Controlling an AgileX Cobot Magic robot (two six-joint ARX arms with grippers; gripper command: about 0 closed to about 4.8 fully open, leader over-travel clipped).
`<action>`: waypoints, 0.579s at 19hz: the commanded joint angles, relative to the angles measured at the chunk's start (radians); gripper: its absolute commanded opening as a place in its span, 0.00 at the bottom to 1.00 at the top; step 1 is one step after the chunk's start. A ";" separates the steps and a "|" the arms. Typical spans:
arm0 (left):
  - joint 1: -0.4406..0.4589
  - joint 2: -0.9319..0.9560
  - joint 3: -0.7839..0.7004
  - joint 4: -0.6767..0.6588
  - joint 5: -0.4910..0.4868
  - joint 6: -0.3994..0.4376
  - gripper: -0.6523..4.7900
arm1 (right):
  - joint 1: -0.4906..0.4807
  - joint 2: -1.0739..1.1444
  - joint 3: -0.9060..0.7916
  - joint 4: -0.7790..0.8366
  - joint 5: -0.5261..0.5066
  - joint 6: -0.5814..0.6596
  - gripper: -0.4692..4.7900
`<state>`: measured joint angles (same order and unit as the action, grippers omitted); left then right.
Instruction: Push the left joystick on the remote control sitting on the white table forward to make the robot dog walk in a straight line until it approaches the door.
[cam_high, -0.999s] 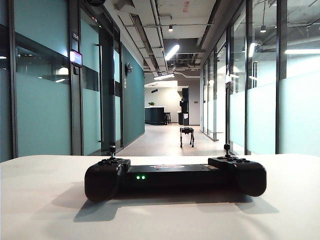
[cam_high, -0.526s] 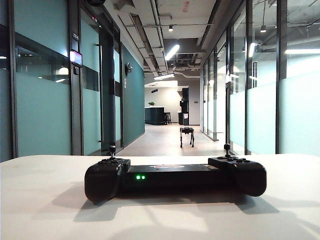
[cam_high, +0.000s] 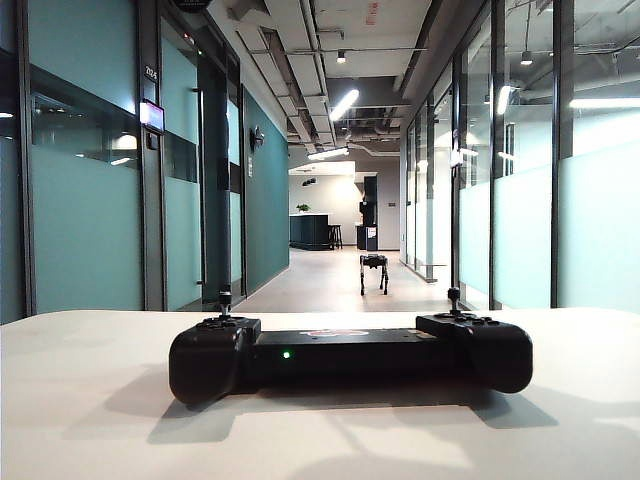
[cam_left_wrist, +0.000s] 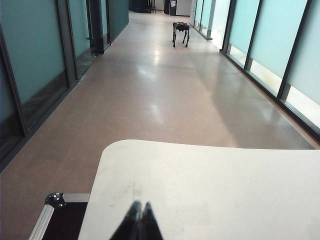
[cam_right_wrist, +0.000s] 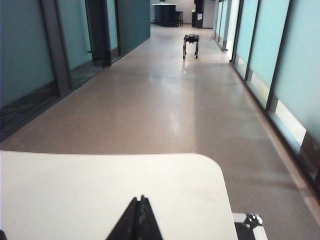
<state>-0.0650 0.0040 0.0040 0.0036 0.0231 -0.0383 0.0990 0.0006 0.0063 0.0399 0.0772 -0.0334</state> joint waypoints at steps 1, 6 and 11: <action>0.000 0.000 0.003 0.012 -0.001 0.002 0.11 | -0.025 -0.003 -0.006 0.035 -0.034 0.000 0.08; 0.000 0.000 0.003 0.012 -0.001 0.002 0.11 | -0.058 -0.003 -0.006 0.032 -0.029 0.000 0.08; 0.000 0.000 0.003 0.012 -0.001 0.002 0.11 | -0.065 -0.003 -0.006 0.013 -0.027 0.008 0.08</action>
<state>-0.0654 0.0036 0.0040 0.0036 0.0227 -0.0383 0.0330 0.0006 0.0059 0.0521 0.0486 -0.0322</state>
